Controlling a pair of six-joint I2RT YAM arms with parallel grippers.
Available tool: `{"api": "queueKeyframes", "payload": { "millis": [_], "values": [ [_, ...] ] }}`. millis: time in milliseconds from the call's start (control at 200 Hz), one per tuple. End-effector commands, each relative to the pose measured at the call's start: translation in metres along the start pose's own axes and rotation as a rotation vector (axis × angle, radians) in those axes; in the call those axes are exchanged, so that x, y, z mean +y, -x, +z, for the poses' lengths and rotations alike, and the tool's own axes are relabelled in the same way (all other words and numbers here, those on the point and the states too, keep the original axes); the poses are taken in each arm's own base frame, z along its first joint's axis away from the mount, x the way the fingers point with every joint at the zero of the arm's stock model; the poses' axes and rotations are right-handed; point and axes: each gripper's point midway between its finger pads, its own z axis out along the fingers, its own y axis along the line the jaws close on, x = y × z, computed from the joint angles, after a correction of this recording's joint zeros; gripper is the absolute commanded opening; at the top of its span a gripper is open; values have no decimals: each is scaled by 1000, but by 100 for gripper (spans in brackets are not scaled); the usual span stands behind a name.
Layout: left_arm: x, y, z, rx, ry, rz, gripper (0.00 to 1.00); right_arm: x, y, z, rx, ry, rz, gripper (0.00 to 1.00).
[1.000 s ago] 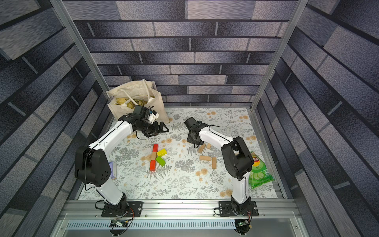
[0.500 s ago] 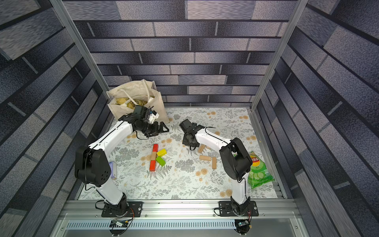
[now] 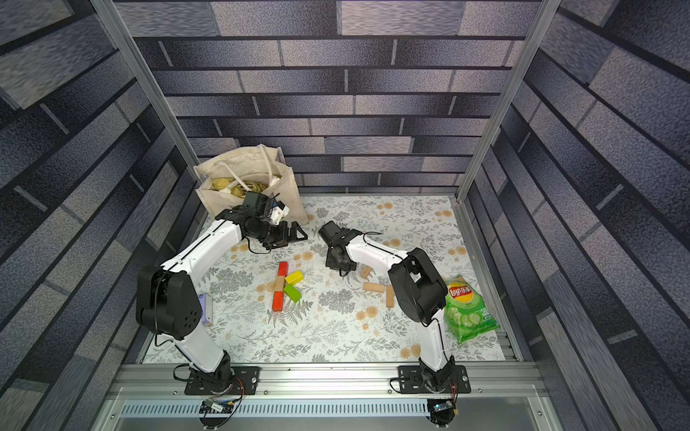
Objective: Assemble the letter k with building blocks
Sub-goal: Place the building block at the center of the board.
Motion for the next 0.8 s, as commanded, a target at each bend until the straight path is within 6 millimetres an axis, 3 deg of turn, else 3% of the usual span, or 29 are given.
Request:
{"api": "queueKeyframes", "payload": {
  "millis": [0,35,361,796],
  "values": [
    [-1,0,-3,6,15,-5,100,-3,-2,5,18,-41,-8,11],
    [-1,0,-3,7,15,-6,100,-7,-6,12,35,-63,-8,10],
    [-1,2,-6,0,7,-13,100,-13,-10,19,52,-93,8,10],
    [3,1,-1,12,14,-21,100,-5,-11,29,61,-56,-7,9]
  ]
}}
